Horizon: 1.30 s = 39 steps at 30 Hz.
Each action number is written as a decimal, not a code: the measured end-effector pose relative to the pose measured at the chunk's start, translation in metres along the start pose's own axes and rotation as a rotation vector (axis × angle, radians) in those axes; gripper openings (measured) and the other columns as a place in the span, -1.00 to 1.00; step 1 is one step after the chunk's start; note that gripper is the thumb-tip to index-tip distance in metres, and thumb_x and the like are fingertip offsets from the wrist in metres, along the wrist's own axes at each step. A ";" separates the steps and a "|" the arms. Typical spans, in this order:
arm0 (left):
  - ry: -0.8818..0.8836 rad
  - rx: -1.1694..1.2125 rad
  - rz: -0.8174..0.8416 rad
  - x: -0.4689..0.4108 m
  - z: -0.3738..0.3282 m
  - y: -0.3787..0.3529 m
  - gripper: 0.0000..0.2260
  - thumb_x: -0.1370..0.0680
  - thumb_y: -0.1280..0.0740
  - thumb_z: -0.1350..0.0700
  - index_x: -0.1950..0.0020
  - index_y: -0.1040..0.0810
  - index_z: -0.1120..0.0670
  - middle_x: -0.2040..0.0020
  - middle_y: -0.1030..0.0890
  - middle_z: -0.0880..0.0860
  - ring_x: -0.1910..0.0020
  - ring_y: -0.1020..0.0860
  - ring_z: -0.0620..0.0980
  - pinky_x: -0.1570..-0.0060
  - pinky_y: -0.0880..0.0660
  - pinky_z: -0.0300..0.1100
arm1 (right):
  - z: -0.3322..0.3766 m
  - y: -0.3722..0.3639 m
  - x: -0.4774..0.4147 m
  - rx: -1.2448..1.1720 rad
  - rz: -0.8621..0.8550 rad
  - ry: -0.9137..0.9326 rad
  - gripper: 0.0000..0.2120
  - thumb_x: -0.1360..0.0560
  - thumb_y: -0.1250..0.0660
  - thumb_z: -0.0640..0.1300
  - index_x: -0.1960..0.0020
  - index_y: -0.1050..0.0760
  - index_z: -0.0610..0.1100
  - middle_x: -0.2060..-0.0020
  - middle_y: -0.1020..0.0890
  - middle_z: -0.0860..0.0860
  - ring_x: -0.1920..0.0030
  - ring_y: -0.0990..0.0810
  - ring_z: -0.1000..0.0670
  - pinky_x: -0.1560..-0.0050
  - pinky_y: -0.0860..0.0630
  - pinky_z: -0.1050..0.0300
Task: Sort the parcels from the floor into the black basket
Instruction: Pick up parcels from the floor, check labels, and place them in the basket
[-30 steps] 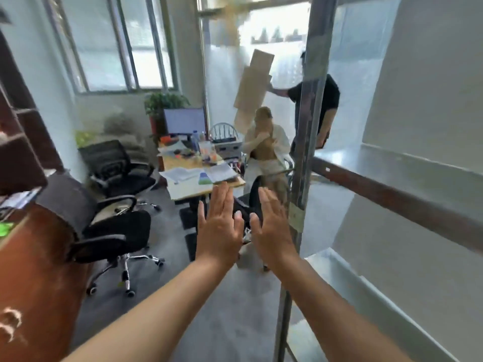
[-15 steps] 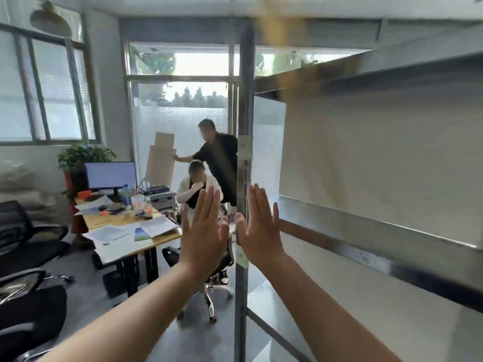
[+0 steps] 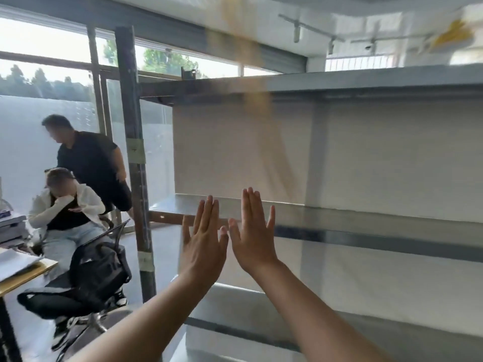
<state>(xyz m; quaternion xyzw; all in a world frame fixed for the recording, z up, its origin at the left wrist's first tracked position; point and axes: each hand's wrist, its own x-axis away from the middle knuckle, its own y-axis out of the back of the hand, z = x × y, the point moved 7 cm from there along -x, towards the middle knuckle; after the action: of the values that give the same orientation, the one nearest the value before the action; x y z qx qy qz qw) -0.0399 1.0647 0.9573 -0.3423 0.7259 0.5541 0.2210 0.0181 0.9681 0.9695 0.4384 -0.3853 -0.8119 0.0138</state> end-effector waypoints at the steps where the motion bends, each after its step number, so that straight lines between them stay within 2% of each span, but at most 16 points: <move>1: -0.028 0.014 0.002 -0.001 -0.017 -0.004 -0.31 -0.53 0.35 -0.27 -0.62 0.15 -0.02 -0.60 0.20 -0.12 -0.56 0.26 -0.18 -0.53 0.31 -0.05 | -0.012 0.015 0.004 0.030 -0.007 -0.019 -0.38 -0.69 0.02 0.08 -0.60 0.27 -0.04 -0.54 0.33 0.14 -0.50 0.41 0.20 -0.46 0.51 0.00; 5: -0.104 0.096 -0.012 -0.007 -0.089 -0.017 -0.42 -0.61 0.16 -0.11 -0.62 0.07 0.02 -0.61 0.13 -0.09 -0.58 0.20 -0.15 -0.53 0.29 -0.04 | -0.056 0.085 0.016 0.151 -0.052 -0.086 -0.37 -0.68 0.05 0.12 -0.60 0.29 -0.02 -0.56 0.31 0.12 -0.52 0.38 0.17 -0.49 0.45 -0.06; 9: -0.183 0.169 0.013 -0.002 -0.173 -0.030 -0.47 -0.68 -0.02 0.03 -0.62 0.10 0.02 -0.61 0.17 -0.12 -0.56 0.25 -0.19 -0.52 0.33 -0.07 | -0.103 0.155 0.038 0.239 -0.117 -0.139 -0.37 -0.67 0.02 0.11 -0.61 0.23 -0.03 -0.59 0.22 0.08 -0.55 0.32 0.12 -0.50 0.42 -0.07; 12: -0.232 0.204 0.042 0.012 -0.242 -0.039 -0.47 -0.69 -0.01 0.04 -0.62 0.11 0.05 -0.62 0.17 -0.07 -0.57 0.25 -0.15 -0.52 0.33 -0.05 | -0.143 0.207 0.073 0.332 -0.108 -0.170 -0.38 -0.68 0.00 0.06 -0.61 0.22 -0.06 -0.60 0.18 0.05 -0.52 0.35 0.15 -0.49 0.45 -0.03; 15: -0.268 0.246 0.094 0.041 -0.314 -0.050 -0.47 -0.68 -0.01 0.04 -0.62 0.09 0.07 -0.63 0.14 -0.03 -0.58 0.21 -0.11 -0.54 0.28 0.01 | -0.187 0.267 0.115 0.437 -0.091 -0.230 -0.39 -0.69 0.04 0.06 -0.61 0.24 -0.09 -0.59 0.21 0.02 -0.56 0.30 0.08 -0.51 0.38 -0.10; 18: -0.356 0.277 0.143 0.074 -0.391 -0.064 -0.47 -0.69 0.01 0.05 -0.62 0.12 0.07 -0.62 0.16 -0.02 -0.58 0.23 -0.09 -0.54 0.28 0.05 | -0.236 0.334 0.161 0.515 -0.124 -0.341 -0.39 -0.69 0.05 0.07 -0.61 0.24 -0.10 -0.60 0.19 0.00 -0.58 0.24 0.04 -0.53 0.32 -0.15; 24: -0.466 0.364 0.212 0.139 -0.535 -0.088 -0.47 -0.68 0.01 0.06 -0.62 0.12 0.06 -0.62 0.16 -0.04 -0.59 0.20 -0.09 -0.54 0.24 0.05 | -0.305 0.460 0.277 0.650 -0.177 -0.537 -0.38 -0.68 -0.01 -0.01 -0.61 0.21 -0.13 -0.60 0.16 -0.01 -0.58 0.21 0.03 -0.51 0.32 -0.15; 28: -0.621 0.491 0.253 0.185 -0.624 -0.095 -0.48 -0.68 0.03 0.04 -0.62 0.11 0.05 -0.63 0.14 -0.04 -0.59 0.19 -0.10 -0.55 0.23 0.06 | -0.341 0.532 0.353 0.753 -0.226 -0.715 -0.38 -0.67 -0.01 0.02 -0.61 0.19 -0.13 -0.60 0.13 -0.02 -0.59 0.19 0.02 -0.53 0.29 -0.17; 32: -0.710 0.584 0.324 0.226 -0.693 -0.106 -0.48 -0.68 0.04 0.03 -0.62 0.11 0.07 -0.63 0.12 -0.01 -0.59 0.18 -0.09 -0.55 0.23 0.07 | -0.355 0.579 0.411 0.843 -0.245 -0.826 -0.38 -0.67 0.00 0.01 -0.61 0.18 -0.14 -0.60 0.12 -0.03 -0.59 0.18 0.01 -0.53 0.28 -0.18; 39: -0.882 0.759 0.430 0.283 -0.782 -0.135 -0.49 -0.68 0.02 0.03 -0.62 0.05 0.08 -0.63 0.05 0.01 -0.60 0.12 -0.05 -0.54 0.21 0.09 | -0.377 0.619 0.486 0.991 -0.223 -1.028 -0.38 -0.67 -0.01 0.00 -0.61 0.18 -0.14 -0.60 0.12 -0.01 -0.59 0.18 0.04 -0.53 0.28 -0.17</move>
<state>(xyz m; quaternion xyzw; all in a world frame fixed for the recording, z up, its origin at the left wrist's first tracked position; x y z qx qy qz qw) -0.0832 0.2256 0.8959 0.1753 0.7654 0.3786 0.4899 -0.2035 0.1270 0.9030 -0.0077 -0.6189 -0.6421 -0.4524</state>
